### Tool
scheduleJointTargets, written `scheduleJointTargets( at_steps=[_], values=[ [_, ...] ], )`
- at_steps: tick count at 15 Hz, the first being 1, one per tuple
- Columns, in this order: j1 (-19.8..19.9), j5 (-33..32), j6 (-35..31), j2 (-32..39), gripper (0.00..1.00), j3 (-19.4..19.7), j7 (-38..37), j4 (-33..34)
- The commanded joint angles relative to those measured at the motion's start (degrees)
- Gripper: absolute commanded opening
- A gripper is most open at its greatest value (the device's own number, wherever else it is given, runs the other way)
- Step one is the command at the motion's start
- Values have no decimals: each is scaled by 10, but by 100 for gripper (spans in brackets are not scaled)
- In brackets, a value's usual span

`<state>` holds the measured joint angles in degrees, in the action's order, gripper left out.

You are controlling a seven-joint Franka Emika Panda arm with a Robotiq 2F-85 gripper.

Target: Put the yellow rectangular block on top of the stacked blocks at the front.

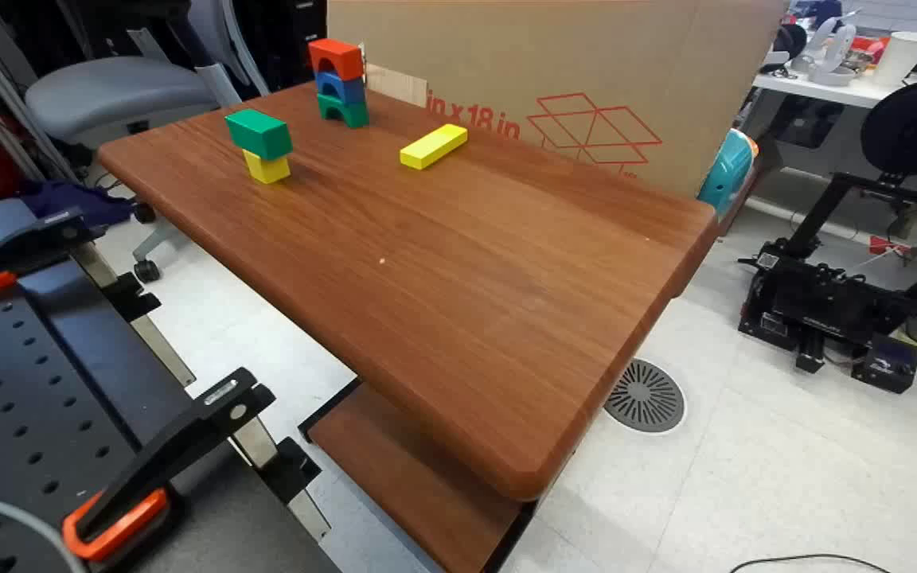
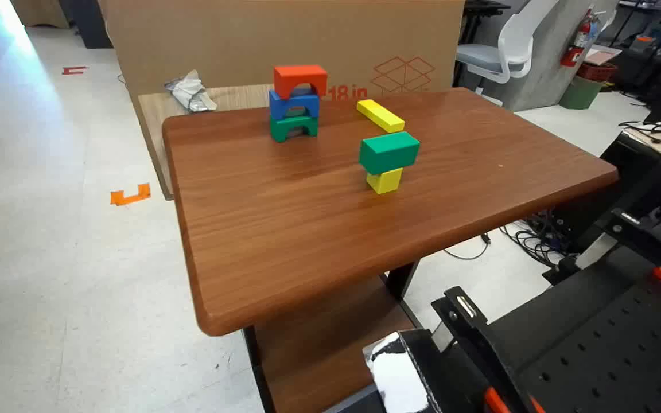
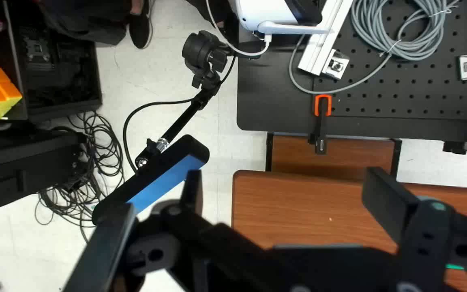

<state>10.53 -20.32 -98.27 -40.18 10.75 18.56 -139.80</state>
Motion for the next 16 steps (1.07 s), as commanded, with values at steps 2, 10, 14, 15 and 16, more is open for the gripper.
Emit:
scheduleJointTargets(
  at_steps=[2,10,14,15,16],
  values=[
    [-11,-5,3,-1,100,8,-6,2],
    [-21,2,-31,28,100,2,-26,-2],
    [-56,19,-129,98,100,-10,-46,-10],
    [-64,24,-154,119,100,-13,-47,-9],
    [-72,30,-178,144,100,-16,-45,-4]
  ],
)
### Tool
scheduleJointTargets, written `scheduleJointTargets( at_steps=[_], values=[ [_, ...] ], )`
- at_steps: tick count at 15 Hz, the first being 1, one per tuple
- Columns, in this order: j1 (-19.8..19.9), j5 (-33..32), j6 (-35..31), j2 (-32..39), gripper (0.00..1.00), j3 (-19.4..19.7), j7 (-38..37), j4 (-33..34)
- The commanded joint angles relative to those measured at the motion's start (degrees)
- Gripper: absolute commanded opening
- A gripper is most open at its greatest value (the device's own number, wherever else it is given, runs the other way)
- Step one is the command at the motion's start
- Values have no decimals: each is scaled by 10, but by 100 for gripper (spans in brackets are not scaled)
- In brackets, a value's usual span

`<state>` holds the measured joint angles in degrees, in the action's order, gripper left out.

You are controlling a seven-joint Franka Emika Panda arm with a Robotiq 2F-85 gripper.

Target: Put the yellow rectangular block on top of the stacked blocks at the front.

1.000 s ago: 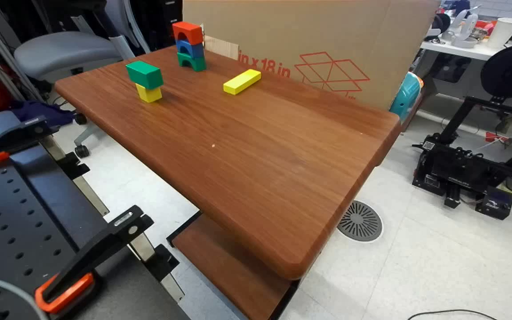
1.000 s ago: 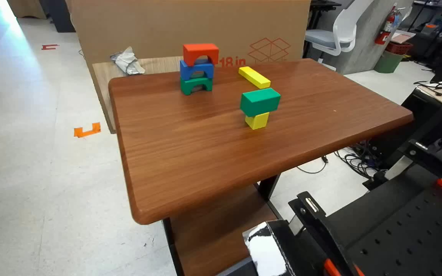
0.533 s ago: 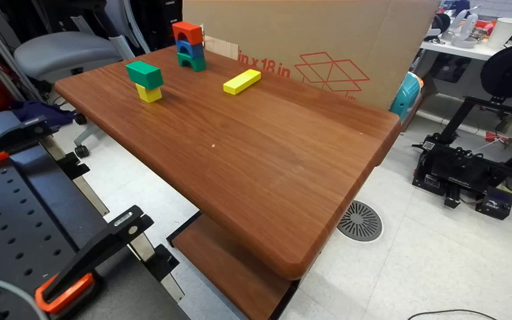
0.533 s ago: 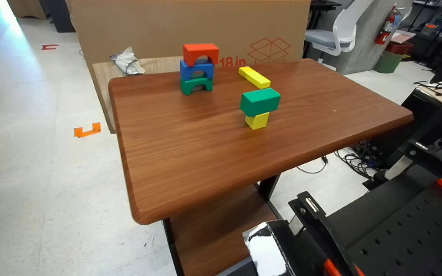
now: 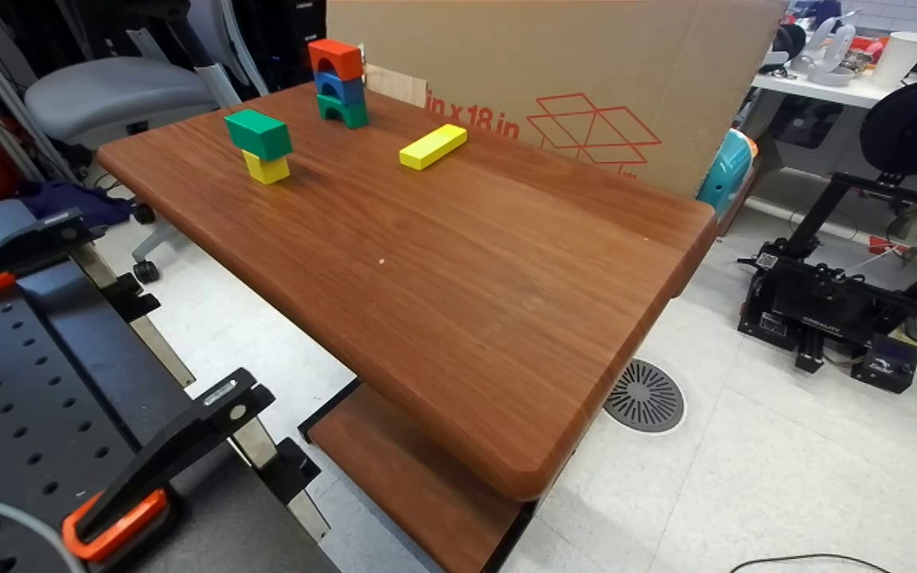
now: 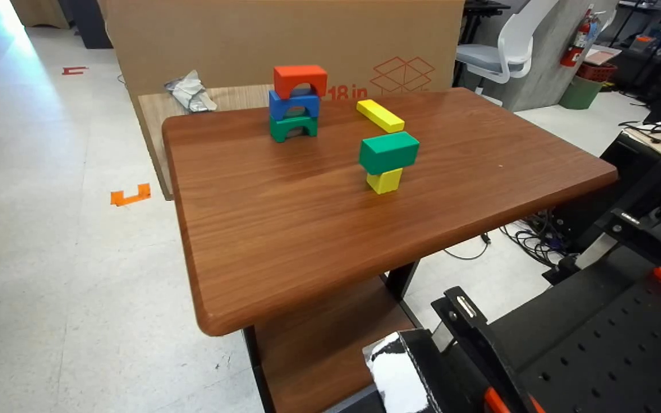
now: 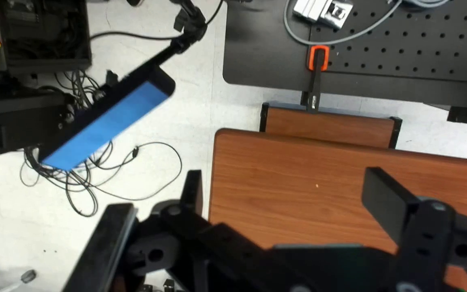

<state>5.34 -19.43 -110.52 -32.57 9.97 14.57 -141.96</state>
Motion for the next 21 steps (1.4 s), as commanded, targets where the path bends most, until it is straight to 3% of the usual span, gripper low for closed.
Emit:
scheduleJointTargets(
  at_steps=[1,9,14,21],
  values=[
    [-26,29,-75,94,100,-13,-7,25],
    [-45,143,-231,335,100,-33,8,121],
    [-38,187,-238,456,100,-65,10,204],
    [-41,186,-224,577,100,-100,-29,326]
  ],
)
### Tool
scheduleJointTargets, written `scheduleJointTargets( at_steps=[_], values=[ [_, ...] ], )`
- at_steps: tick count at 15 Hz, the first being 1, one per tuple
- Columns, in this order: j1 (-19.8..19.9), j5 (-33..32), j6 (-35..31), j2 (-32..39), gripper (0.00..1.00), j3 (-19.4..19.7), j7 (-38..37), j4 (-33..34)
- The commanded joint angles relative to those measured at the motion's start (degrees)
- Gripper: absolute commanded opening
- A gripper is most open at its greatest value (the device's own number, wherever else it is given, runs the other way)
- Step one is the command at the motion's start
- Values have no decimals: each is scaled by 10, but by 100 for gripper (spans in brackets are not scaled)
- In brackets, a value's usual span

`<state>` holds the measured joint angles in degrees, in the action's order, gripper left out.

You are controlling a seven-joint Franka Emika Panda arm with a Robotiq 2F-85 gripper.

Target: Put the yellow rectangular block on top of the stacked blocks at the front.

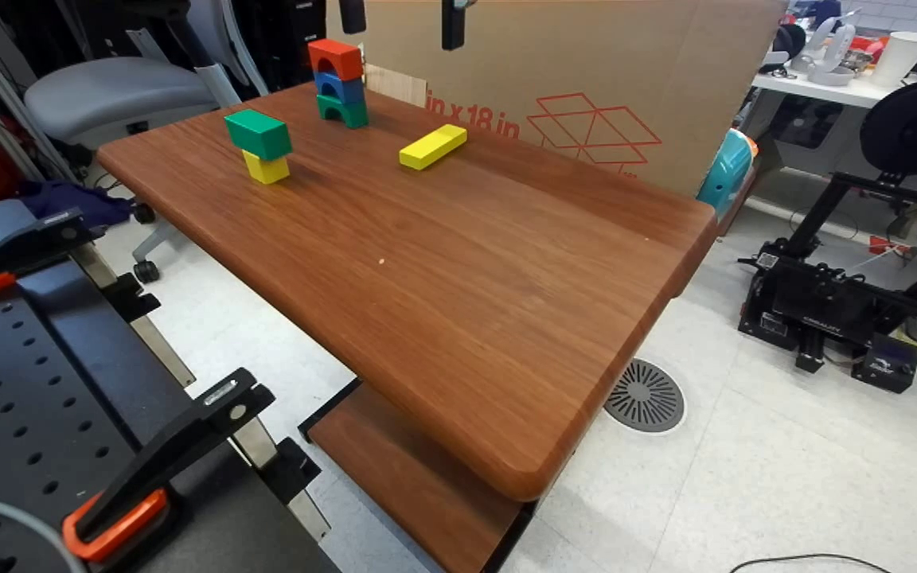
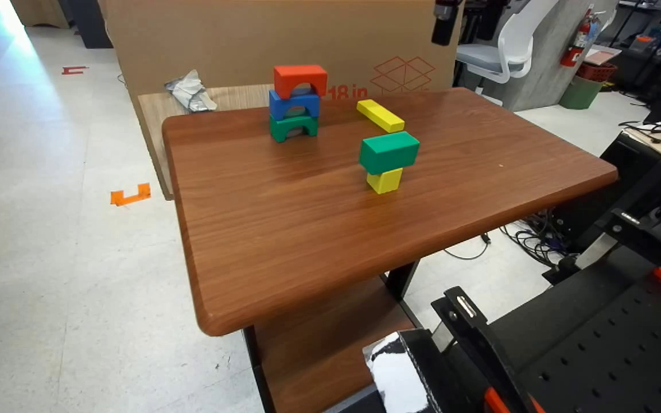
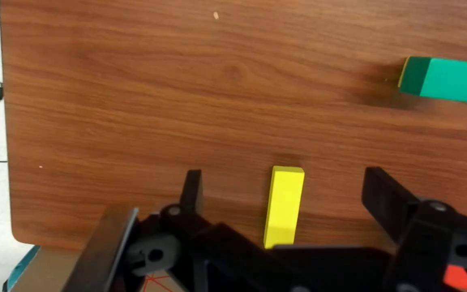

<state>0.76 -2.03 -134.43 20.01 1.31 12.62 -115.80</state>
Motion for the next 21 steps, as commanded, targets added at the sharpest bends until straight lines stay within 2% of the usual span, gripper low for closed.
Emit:
scheduleJointTargets(
  at_steps=[1,9,21],
  values=[
    [4,11,19,65,100,-16,-15,81],
    [1,12,44,158,100,-30,-38,182],
    [-9,11,69,257,100,-36,-75,273]
  ],
)
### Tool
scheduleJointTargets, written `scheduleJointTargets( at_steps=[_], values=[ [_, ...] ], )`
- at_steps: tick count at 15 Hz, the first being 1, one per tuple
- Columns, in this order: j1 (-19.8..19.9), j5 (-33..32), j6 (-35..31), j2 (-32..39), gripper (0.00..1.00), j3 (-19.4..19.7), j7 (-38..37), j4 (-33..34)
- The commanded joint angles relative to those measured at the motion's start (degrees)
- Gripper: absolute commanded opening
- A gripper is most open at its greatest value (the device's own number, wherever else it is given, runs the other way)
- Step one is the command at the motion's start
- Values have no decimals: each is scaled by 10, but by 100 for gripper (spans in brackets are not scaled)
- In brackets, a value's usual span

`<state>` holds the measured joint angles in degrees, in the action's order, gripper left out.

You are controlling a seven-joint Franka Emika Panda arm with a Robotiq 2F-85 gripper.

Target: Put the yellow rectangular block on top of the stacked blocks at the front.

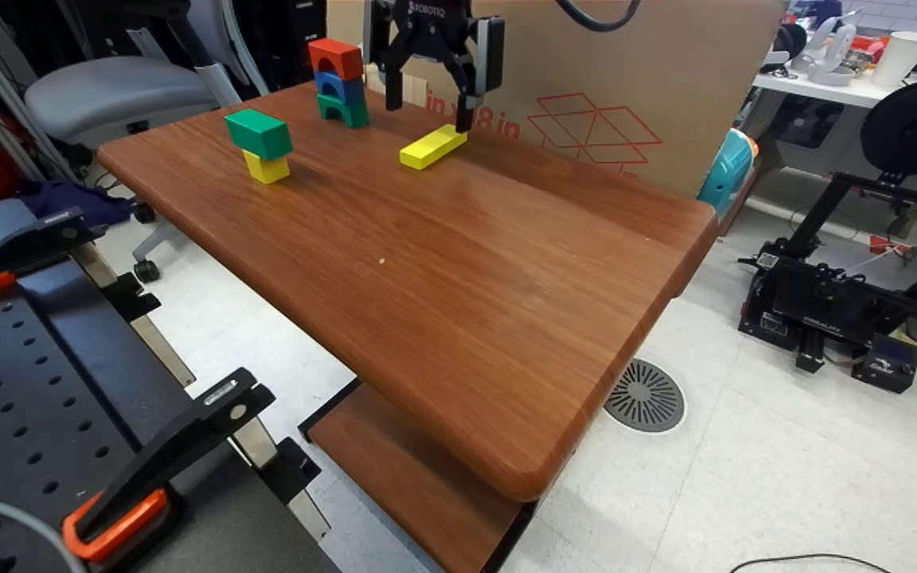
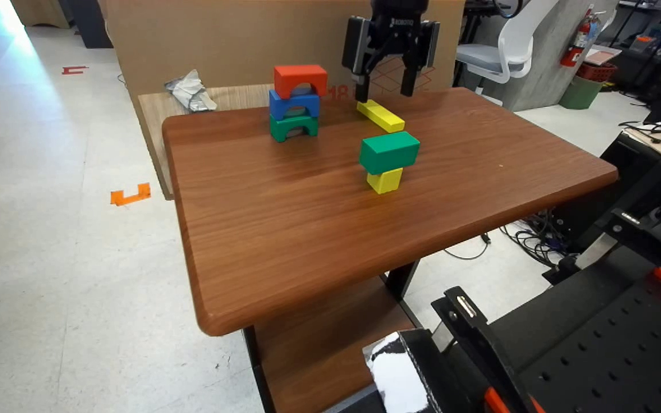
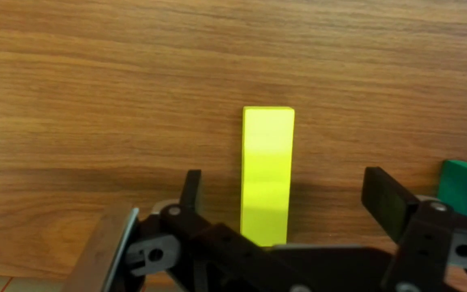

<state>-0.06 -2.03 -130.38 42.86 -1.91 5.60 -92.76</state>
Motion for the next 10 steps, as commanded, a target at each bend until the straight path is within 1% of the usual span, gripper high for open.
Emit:
scheduleJointTargets(
  at_steps=[1,3,4,5,6,7,9,10],
  values=[
    [-1,10,34,35,100,-4,-6,50],
    [0,11,44,48,100,-3,-7,64],
    [-1,9,49,54,94,-2,-8,71],
    [-1,8,54,60,92,-1,-8,78],
    [-1,8,59,66,79,-1,-10,85],
    [-1,7,57,71,68,-1,-8,90],
    [-1,7,60,77,53,-2,-9,96],
    [-2,5,57,75,44,-1,-9,95]
  ],
)
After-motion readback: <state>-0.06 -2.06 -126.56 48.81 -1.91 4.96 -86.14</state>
